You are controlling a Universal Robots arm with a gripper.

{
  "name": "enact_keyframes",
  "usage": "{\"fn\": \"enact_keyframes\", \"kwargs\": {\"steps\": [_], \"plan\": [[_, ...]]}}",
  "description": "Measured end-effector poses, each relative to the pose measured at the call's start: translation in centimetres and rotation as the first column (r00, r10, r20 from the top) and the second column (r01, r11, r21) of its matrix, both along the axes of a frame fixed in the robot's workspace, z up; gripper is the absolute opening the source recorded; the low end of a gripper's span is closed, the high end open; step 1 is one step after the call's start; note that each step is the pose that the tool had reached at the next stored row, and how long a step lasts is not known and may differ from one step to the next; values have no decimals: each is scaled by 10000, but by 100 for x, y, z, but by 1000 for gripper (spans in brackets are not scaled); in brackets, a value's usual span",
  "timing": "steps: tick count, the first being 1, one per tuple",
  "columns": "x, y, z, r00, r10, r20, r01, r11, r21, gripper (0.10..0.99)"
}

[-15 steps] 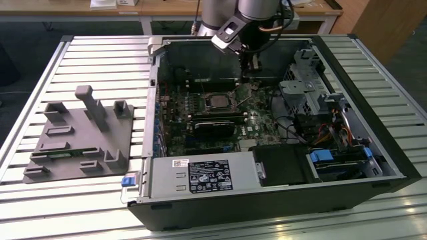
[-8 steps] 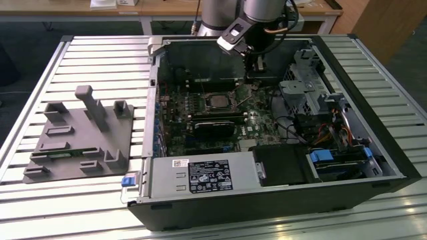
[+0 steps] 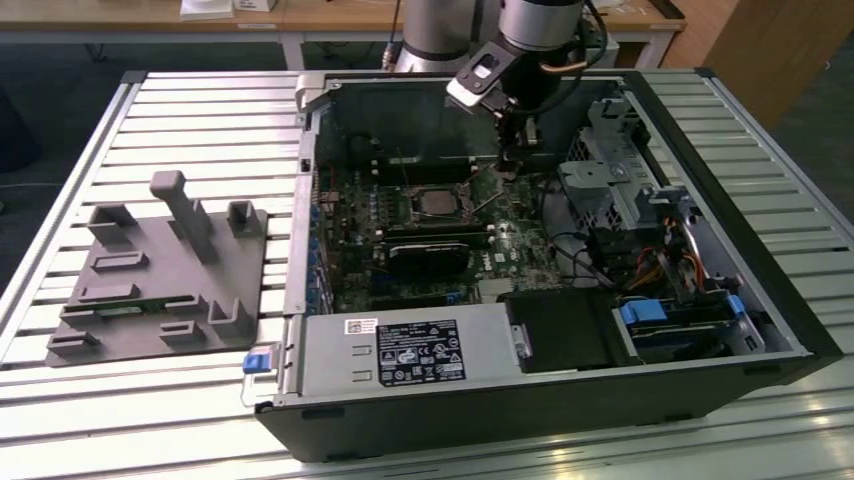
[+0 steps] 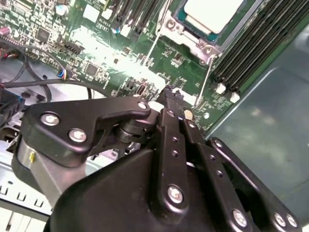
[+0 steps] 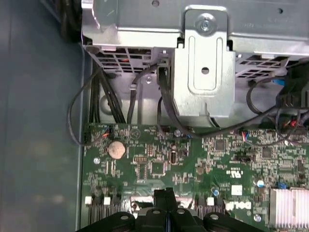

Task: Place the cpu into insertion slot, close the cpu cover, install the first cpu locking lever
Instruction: 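Close the cpu cover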

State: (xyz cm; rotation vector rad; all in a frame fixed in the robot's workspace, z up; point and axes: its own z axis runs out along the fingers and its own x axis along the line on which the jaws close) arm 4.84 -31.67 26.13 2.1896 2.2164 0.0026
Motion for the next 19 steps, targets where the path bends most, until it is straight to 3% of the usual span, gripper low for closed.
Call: {"fn": "enact_keyframes", "kwargs": {"steps": [13, 19], "plan": [[160, 4, -61, 10000, 0, -1, 0, 10000, -10, 106], [173, 7, -141, 10000, 0, -3, 0, 10000, -11, 106]]}}
